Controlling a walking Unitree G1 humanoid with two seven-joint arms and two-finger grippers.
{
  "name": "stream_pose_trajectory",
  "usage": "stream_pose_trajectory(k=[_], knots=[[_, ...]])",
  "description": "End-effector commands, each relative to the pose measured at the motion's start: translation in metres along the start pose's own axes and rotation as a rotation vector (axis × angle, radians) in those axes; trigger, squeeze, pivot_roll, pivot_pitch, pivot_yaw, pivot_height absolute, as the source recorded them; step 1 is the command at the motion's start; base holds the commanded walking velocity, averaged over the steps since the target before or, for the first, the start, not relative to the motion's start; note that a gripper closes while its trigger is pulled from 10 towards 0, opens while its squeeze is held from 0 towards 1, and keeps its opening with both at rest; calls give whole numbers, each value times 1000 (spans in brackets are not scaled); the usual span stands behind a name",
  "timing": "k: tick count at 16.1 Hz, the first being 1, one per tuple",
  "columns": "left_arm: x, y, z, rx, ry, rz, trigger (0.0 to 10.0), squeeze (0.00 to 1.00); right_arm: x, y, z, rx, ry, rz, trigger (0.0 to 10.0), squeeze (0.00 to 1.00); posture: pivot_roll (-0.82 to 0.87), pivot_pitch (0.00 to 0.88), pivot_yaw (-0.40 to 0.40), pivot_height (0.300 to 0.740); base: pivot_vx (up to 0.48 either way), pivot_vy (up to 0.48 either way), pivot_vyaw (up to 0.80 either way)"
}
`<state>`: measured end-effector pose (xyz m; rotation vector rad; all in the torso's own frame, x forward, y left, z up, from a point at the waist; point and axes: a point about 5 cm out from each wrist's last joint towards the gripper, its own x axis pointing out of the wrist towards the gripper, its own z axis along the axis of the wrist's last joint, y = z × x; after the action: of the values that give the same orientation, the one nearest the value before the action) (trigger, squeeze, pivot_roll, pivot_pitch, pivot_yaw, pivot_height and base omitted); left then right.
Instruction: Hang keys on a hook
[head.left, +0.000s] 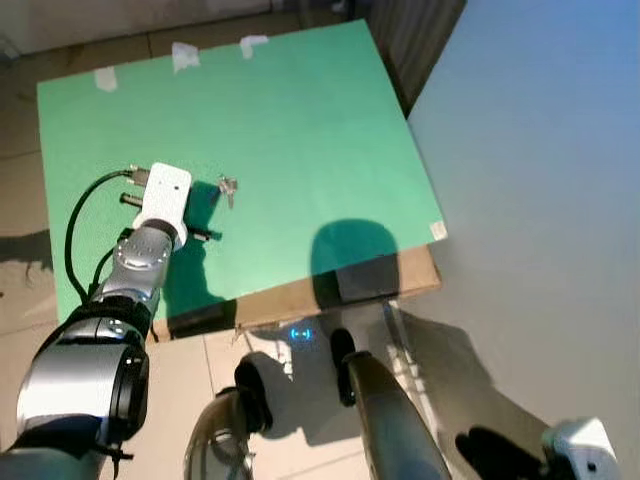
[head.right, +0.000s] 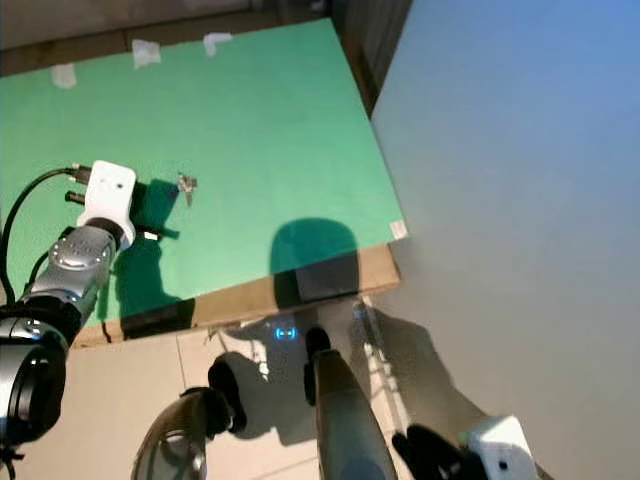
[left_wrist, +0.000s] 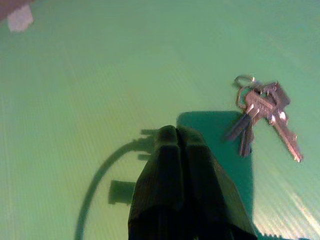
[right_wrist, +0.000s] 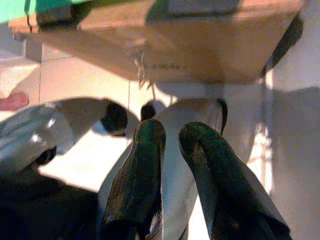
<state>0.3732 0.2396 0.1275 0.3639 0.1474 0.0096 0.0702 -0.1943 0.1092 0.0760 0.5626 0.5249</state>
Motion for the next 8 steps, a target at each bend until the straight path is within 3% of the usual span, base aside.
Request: stream_pose_trajectory(k=[1, 3, 6, 8], knots=[[-4, -6, -14, -5, 61, -35, 10000, 0, -9, 3, -4, 23, 39, 6, 10000, 0, -624, 506, -67, 740, 0, 0, 0], [-5, -24, -24, -5, 114, -106, 10000, 0, -15, 7, -7, 33, 66, 16, 10000, 0, -620, 520, -76, 740, 0, 0, 0], [-11, -52, -37, -38, 159, -217, 10000, 0, -5, 8, -4, 27, 44, 44, 10000, 0, -597, 510, -66, 740, 0, 0, 0], [-16, -67, -46, -119, 186, -246, 10000, 0, 4, 6, -3, 30, 31, 52, 10000, 0, -565, 492, -55, 740, 0, 0, 0]])
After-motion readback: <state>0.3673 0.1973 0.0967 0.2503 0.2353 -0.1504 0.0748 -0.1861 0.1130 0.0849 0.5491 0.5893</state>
